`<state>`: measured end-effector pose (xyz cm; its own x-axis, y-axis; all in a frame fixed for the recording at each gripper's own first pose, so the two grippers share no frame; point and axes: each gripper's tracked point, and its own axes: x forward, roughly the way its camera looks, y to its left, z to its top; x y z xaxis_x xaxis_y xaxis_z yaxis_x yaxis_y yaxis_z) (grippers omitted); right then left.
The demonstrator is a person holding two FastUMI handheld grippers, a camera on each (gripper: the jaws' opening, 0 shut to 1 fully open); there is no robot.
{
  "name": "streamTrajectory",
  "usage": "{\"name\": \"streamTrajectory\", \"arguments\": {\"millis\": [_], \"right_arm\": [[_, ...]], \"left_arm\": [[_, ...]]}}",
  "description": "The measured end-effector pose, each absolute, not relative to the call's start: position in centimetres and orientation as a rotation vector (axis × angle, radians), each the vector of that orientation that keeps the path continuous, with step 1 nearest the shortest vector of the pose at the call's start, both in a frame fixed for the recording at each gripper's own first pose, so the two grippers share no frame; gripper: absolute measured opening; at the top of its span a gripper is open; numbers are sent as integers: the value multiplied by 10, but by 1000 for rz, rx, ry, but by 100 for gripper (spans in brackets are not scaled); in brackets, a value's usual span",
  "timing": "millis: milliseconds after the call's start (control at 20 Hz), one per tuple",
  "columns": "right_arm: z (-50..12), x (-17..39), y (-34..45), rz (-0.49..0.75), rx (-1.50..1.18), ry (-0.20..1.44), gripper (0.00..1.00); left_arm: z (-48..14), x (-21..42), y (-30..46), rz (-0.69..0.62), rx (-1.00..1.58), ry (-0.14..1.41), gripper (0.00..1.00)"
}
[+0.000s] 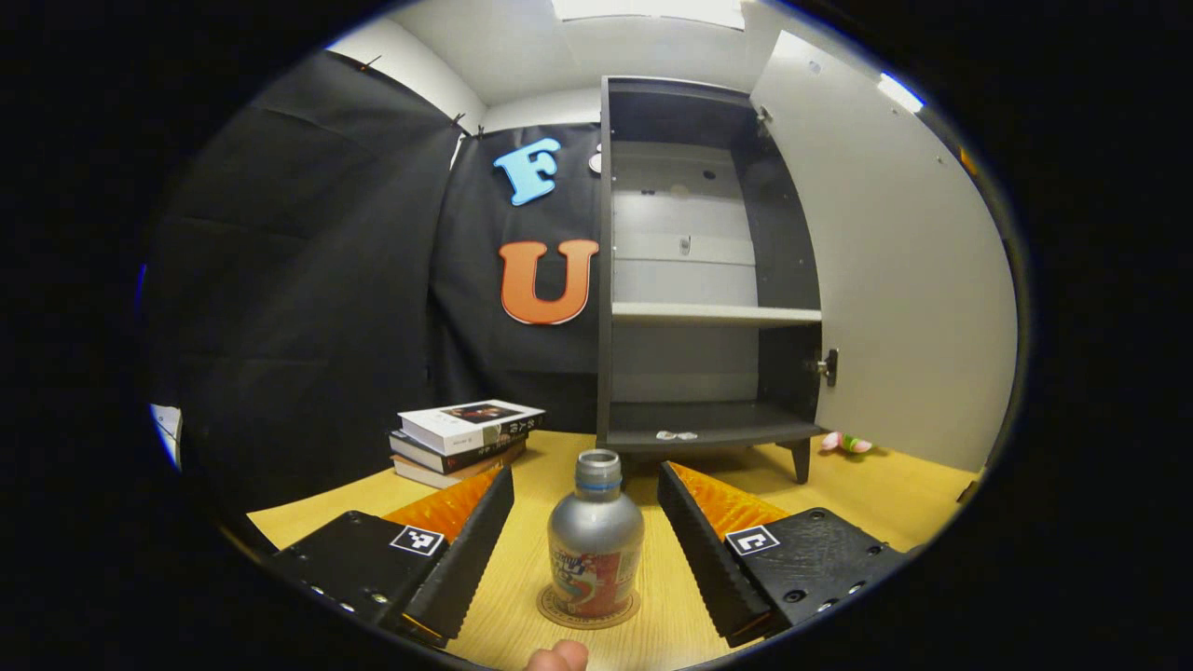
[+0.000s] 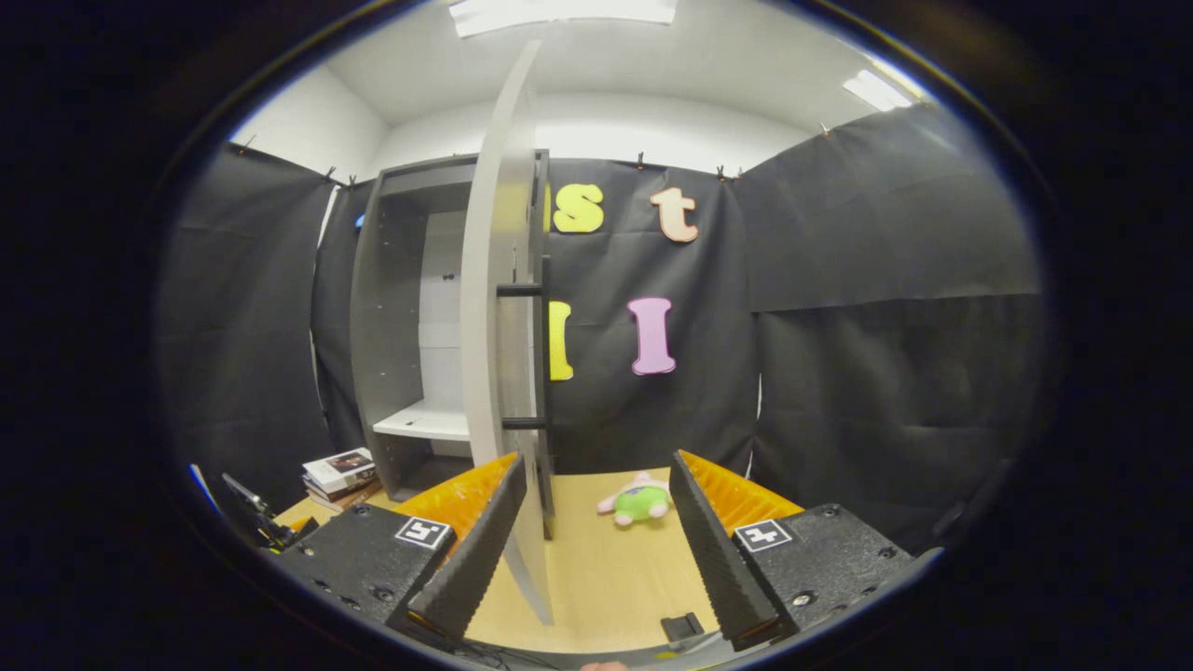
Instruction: Open the cabinet door with the right hand, grasp the bottle in the cabinet with the left hand and place it on the coaster, then close the cabinet door with the right hand.
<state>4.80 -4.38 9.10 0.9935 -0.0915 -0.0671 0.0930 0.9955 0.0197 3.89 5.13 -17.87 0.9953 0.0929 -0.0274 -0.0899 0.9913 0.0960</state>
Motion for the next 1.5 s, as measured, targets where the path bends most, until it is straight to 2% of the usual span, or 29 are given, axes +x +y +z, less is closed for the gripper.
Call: {"name": "streamTrajectory", "arguments": {"millis": [450, 750, 1150, 1200, 1250, 1350, 1400, 1500], "right_arm": [[106, 73, -81, -129, 44, -21, 96], [108, 97, -80, -74, 94, -40, 98], [135, 115, -72, -11, 81, -104, 100], [137, 116, -68, 2, 76, -113, 96], [134, 118, -62, 16, 68, -102, 99], [137, 119, -54, 37, 36, -107, 89], [137, 117, -48, 51, 30, -108, 95], [134, 114, -30, 97, 43, -95, 95]], "left_arm": [[-67, 30, 35, 68, 169, 20, 94], [-9, 14, 14, 8, 130, -18, 94], [4, -1, 0, 8, 142, -11, 94], [5, -3, 0, 7, 140, -9, 94], [5, -5, 1, 12, 140, -10, 93], [3, -10, 4, 22, 140, -5, 94], [1, -11, 5, 23, 138, 1, 94], [0, -13, 7, 25, 136, 7, 94]]}}
